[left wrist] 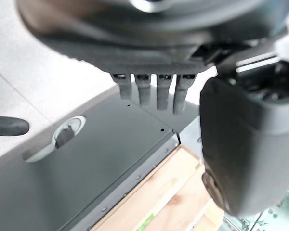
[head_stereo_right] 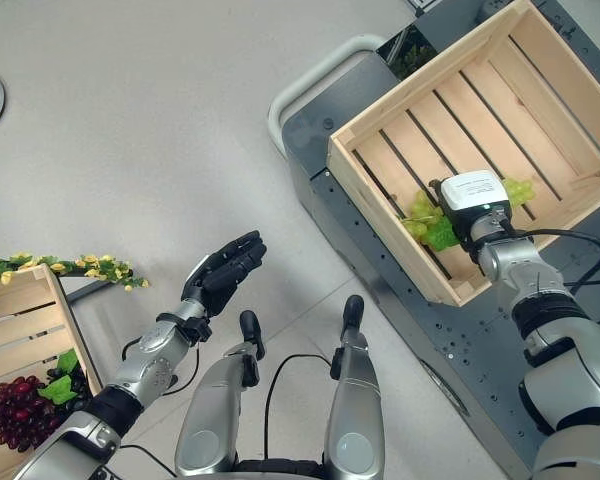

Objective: Pick up the fruits from the basket on one side to the basket on the other side

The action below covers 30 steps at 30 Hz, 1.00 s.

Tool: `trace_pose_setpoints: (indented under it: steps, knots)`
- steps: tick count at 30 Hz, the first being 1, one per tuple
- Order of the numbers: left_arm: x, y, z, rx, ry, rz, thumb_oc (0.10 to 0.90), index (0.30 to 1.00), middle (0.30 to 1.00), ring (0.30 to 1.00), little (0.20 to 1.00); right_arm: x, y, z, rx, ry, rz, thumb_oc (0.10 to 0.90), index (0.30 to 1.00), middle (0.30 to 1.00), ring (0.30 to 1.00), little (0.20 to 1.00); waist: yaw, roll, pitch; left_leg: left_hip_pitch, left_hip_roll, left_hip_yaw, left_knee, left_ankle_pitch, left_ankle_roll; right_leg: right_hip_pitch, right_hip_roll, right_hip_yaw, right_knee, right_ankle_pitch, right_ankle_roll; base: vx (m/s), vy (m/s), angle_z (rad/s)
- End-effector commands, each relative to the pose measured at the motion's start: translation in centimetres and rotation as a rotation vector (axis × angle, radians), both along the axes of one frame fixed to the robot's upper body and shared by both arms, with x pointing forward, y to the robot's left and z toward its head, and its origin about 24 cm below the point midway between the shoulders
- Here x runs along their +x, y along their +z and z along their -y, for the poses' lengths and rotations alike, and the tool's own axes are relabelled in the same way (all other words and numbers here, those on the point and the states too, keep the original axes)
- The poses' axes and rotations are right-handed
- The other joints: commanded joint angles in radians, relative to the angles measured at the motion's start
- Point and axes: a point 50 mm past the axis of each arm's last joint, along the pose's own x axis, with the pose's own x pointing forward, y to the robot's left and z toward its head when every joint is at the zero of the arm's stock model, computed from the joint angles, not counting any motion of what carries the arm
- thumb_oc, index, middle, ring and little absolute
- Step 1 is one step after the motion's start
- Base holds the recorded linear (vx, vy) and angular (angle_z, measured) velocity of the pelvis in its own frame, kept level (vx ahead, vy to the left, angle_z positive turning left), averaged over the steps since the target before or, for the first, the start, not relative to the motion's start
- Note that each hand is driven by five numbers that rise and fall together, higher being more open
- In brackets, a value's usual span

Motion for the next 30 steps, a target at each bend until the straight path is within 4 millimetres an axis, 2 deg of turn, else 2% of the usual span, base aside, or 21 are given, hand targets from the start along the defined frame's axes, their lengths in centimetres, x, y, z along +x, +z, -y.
trace_pose_setpoints:
  steps: [1, 10, 11, 12, 17, 22, 27, 30]
  knots:
    - [0.5, 3.2, 1.5, -0.061, -0.069, 0.188, 0.800, 0.900, 0.900, 0.900, 0.900, 0.9, 3.6, 0.3, -0.038, -0.010, 0.077, 0.800, 0.900, 0.900, 0.900, 0.900, 0.011, 0.011, -0.012, -0.085, -0.043, -0.014, 0.137, -0.058, 0.016, -0.026, 0.006, -0.069, 0.137, -0.084, -0.034, 0.00, 0.000, 0.00]
    - [1.0, 4.4, 2.0, -0.073, -0.097, 0.226, 0.800, 0.900, 0.900, 0.900, 0.900, 1.2, 2.1, 0.8, 0.049, -0.115, -0.047, 0.800, 0.900, 0.900, 0.900, 0.900, 0.025, 0.034, -0.012, -0.143, -0.060, -0.023, 0.145, -0.055, 0.022, -0.094, -0.009, -0.070, 0.158, -0.077, -0.029, -0.01, -0.010, 0.03]
    - [1.0, 4.5, 2.0, -0.074, -0.099, 0.228, 0.800, 0.900, 0.900, 0.900, 0.900, 1.2, 1.9, 1.0, 0.060, -0.126, -0.058, 0.696, 0.745, 0.745, 0.745, 0.745, 0.026, 0.035, -0.012, -0.146, -0.060, -0.023, 0.144, -0.054, 0.023, -0.097, -0.010, -0.071, 0.159, -0.076, -0.029, -0.01, -0.007, 0.04]
    - [1.1, 4.7, 2.1, -0.075, -0.104, 0.230, 0.800, 0.900, 0.900, 0.900, 0.900, 1.1, 1.5, 1.2, 0.092, -0.156, -0.074, 0.400, 0.300, 0.300, 0.300, 0.300, 0.029, 0.038, -0.012, -0.153, -0.063, -0.024, 0.145, -0.054, 0.024, -0.106, -0.013, -0.072, 0.161, -0.073, -0.028, -0.01, 0.003, 0.04]
    - [1.2, 5.0, 2.4, -0.066, -0.120, 0.243, 0.800, 0.900, 0.900, 0.900, 0.900, 1.3, 1.4, 1.3, 0.214, -0.196, -0.033, 0.400, 0.300, 0.300, 0.300, 0.300, 0.033, 0.046, -0.012, -0.164, -0.070, -0.028, 0.141, -0.052, 0.026, -0.121, -0.013, -0.070, 0.161, -0.067, -0.028, 0.00, 0.005, 0.02]
    - [1.2, 5.2, 2.2, -0.068, -0.114, 0.253, 0.800, 0.900, 0.900, 0.900, 0.900, 1.0, 2.4, 1.8, 0.285, -0.205, 0.101, 0.400, 0.300, 0.300, 0.300, 0.300, 0.028, 0.036, -0.012, -0.148, -0.063, -0.022, 0.143, -0.055, 0.025, -0.099, -0.010, -0.073, 0.157, -0.069, -0.028, 0.00, 0.004, 0.01]
    - [0.9, 5.1, 1.8, -0.068, -0.105, 0.253, 0.800, 0.900, 0.900, 0.900, 0.900, 0.4, 3.1, 2.5, 0.333, -0.221, 0.195, 0.400, 0.300, 0.300, 0.300, 0.300, 0.018, 0.023, -0.012, -0.098, -0.054, -0.010, 0.139, -0.064, 0.022, -0.047, -0.005, -0.080, 0.147, -0.075, -0.031, 0.00, 0.034, 0.08]
    - [0.7, 4.9, 1.7, -0.058, -0.105, 0.259, 0.800, 0.900, 0.900, 0.900, 0.900, -0.2, 3.5, 3.3, 0.356, -0.230, 0.261, 0.400, 0.300, 0.300, 0.300, 0.300, 0.011, 0.011, -0.012, -0.030, -0.041, -0.002, 0.132, -0.069, 0.020, 0.026, -0.005, -0.084, 0.136, -0.085, -0.036, 0.02, 0.062, 0.01]
